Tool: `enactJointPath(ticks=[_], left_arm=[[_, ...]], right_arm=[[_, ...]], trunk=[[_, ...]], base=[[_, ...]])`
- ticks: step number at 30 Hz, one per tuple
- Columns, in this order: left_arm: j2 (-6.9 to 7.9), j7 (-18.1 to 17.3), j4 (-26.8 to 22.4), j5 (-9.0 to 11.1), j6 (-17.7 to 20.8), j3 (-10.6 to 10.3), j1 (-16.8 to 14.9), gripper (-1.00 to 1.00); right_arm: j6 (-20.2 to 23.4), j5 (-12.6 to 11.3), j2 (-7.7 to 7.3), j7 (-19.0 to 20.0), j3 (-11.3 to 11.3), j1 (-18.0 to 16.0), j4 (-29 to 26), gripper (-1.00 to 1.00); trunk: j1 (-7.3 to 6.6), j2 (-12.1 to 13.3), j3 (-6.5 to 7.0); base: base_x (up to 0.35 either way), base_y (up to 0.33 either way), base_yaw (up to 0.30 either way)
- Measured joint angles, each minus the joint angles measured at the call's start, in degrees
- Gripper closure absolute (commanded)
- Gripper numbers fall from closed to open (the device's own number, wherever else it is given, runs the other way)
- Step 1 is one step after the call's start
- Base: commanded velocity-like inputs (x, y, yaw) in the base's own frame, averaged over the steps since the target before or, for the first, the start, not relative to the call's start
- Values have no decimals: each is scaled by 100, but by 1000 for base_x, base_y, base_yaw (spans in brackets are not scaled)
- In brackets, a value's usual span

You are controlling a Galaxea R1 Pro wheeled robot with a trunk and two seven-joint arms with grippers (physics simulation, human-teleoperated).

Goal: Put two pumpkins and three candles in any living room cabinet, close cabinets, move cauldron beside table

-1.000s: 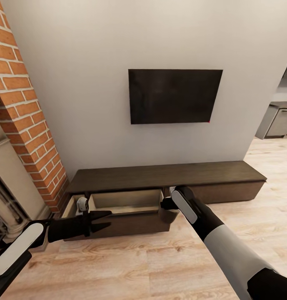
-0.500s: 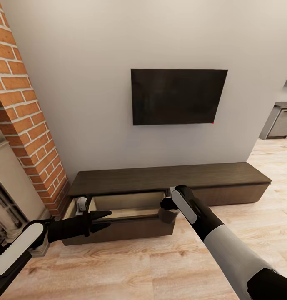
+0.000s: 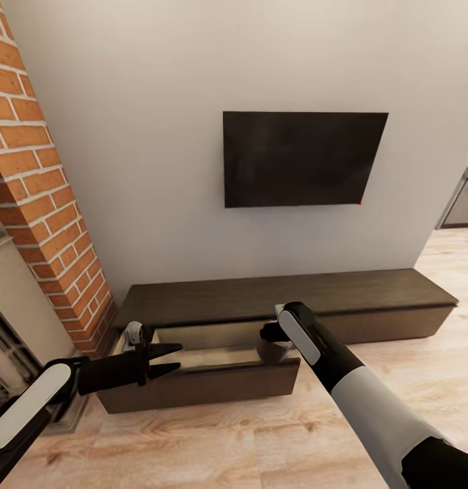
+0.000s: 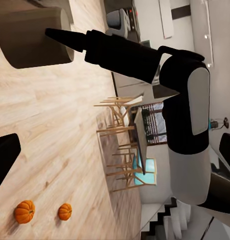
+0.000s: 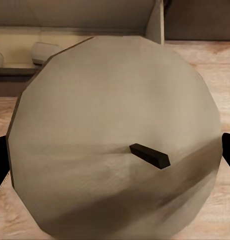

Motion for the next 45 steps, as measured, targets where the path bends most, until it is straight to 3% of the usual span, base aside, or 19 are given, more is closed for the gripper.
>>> enactJointPath(ticks=[24,45], left_arm=[[-4,-1,1,2,0,-1,0,-100],[-4,-2,1,3,0,-7,0,-100]], right_arm=[[-2,-3,9,2,7,0,78,100],[-6,12,16,2,7,0,105,100]], trunk=[[1,0,0],[0,0,0]], base=[[184,145,0],[181,11,0]])
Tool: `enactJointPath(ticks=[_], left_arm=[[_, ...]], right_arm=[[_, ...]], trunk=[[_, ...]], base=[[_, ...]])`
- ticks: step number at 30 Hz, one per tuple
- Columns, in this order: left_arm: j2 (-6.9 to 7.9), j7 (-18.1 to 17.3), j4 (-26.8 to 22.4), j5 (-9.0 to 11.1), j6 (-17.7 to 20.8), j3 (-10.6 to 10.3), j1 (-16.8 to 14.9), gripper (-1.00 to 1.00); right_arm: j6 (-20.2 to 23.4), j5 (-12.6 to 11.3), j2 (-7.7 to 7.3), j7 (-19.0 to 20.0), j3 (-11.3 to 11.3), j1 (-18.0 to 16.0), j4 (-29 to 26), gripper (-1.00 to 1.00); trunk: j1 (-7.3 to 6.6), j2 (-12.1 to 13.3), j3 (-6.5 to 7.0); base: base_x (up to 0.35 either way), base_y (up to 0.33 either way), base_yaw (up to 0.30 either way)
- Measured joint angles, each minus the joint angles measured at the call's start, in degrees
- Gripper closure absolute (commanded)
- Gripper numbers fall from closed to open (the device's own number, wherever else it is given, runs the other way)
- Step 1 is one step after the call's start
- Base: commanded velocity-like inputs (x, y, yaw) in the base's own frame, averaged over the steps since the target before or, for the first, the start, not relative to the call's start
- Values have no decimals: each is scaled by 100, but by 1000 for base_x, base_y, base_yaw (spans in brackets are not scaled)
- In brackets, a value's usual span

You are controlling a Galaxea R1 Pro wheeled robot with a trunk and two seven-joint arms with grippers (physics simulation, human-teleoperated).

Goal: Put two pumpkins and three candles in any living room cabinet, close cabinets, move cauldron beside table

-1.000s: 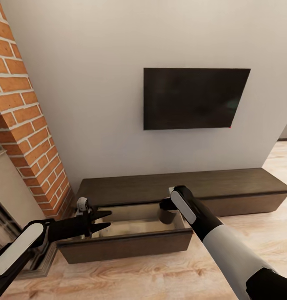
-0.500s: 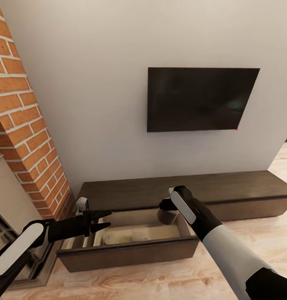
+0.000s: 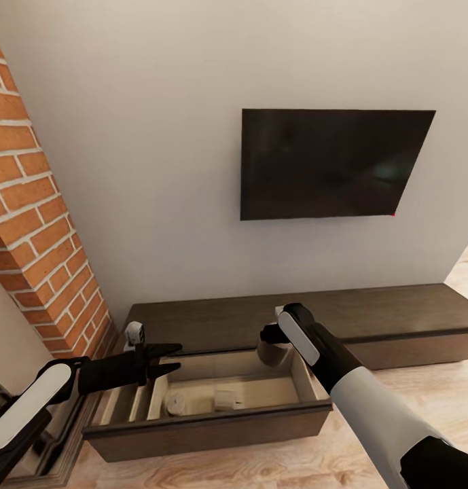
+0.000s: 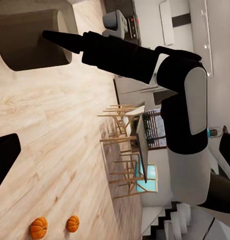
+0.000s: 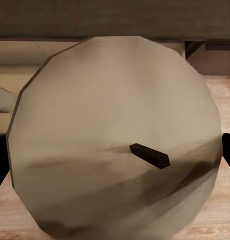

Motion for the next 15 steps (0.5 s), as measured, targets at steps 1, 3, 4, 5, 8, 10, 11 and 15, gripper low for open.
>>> enactJointPath(ticks=[1,3,4,5,8,10,11,15], left_arm=[[0,0,0,0,0,-1,0,-100],[0,1,0,0,0,1,0,-100],[0,1,-1,-2,0,2,0,-100],[0,1,-1,-2,0,2,0,-100],[0,1,-1,-4,0,5,0,-100],[0,1,-1,-2,0,5,0,-100],[0,1,-1,-1,0,4,0,-100],[0,1,-1,1,0,0,0,-100]], right_arm=[[1,2,0,0,0,0,0,100],[-3,-4,0,0,0,0,0,100],[1,0,0,0,0,0,0,100],[0,-2,0,0,0,0,0,100],[-3,-2,0,1,0,0,0,100],[-10,-4,0,0,0,0,0,100],[-30,-3,-2,0,0,0,0,100],[-119,-7,-7,-5,0,0,0,100]], trunk=[[0,0,0],[0,0,0],[0,0,0],[0,0,0],[0,0,0],[0,0,0],[0,0,0],[0,0,0]], base=[[191,65,0],[191,83,0],[191,99,0],[191,102,0],[191,108,0],[191,109,0],[191,107,0],[191,105,0]])
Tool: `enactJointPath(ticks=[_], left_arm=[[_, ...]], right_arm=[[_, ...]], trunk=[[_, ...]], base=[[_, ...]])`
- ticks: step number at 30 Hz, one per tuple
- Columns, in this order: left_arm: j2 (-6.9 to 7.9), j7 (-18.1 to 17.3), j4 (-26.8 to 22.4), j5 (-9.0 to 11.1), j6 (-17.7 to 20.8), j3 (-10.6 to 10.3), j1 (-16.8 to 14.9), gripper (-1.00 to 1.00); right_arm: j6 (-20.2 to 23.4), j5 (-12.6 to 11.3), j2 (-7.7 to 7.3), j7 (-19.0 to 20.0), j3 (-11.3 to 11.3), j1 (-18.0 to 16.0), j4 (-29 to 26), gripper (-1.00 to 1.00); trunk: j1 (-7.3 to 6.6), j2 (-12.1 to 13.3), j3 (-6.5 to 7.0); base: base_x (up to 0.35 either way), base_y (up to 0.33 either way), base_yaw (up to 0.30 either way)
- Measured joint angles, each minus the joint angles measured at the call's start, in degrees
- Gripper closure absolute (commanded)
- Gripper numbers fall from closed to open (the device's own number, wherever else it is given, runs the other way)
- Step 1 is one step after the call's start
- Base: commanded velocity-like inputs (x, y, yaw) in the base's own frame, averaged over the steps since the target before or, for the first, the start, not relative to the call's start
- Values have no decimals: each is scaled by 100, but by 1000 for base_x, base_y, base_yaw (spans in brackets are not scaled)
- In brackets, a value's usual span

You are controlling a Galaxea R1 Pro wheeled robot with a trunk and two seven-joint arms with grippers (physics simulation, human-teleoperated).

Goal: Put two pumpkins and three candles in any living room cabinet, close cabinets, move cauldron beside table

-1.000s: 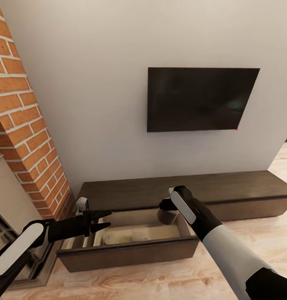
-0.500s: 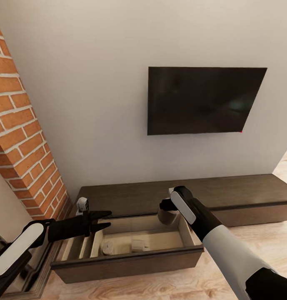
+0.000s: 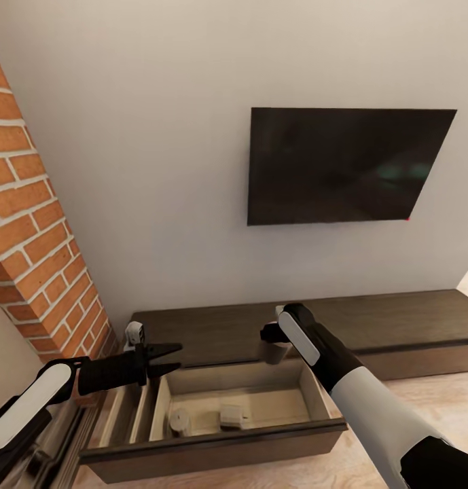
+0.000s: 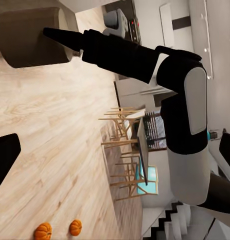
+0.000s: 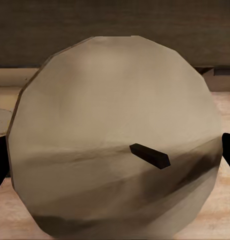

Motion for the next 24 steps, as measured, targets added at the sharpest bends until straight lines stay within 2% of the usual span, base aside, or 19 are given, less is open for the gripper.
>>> enactJointPath(ticks=[8,24], left_arm=[[0,0,0,2,0,3,0,-100],[0,-1,10,2,0,4,0,-100]], right_arm=[[-22,5,-2,-7,0,0,8,100],[-24,23,-2,-35,0,-1,10,100]], trunk=[[1,0,0],[2,0,0]], base=[[160,91,0],[28,34,0]])
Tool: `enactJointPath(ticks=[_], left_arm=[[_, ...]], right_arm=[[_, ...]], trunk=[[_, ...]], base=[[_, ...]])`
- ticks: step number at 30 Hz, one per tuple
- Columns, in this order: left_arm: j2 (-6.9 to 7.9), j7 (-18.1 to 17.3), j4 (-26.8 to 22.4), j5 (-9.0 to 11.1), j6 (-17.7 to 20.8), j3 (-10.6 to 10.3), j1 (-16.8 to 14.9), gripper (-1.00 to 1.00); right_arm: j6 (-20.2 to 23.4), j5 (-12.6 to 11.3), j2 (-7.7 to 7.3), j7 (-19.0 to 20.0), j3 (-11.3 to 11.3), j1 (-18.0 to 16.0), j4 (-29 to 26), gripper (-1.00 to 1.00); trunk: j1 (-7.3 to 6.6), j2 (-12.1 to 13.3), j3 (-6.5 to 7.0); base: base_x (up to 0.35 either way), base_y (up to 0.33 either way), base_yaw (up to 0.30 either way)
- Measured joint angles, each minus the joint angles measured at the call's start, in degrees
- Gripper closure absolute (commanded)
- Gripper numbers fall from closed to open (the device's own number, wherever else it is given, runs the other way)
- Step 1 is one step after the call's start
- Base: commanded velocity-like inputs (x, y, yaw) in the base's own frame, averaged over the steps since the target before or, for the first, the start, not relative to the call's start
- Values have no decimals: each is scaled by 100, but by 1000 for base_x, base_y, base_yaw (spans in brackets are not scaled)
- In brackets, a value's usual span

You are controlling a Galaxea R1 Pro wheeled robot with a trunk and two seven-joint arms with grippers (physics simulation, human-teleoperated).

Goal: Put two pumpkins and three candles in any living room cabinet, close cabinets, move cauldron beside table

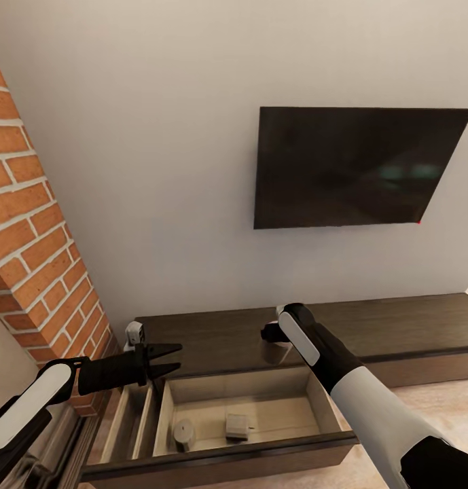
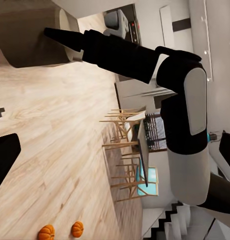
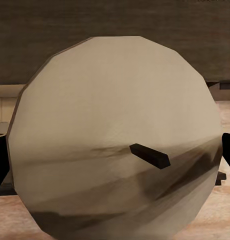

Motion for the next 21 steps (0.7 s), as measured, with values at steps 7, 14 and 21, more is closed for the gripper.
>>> enactJointPath(ticks=[7,14,21], left_arm=[[0,0,2,-8,0,-4,0,-100],[0,0,7,-9,0,-5,0,-100],[0,0,-1,0,-1,0,0,-100]], right_arm=[[-1,-1,0,-3,0,0,3,100],[0,3,0,-3,0,0,2,100],[-1,4,0,-3,0,0,5,100]], trunk=[[-1,0,0],[-1,0,0],[0,0,0]], base=[[84,34,0],[112,2,0],[20,0,0]])
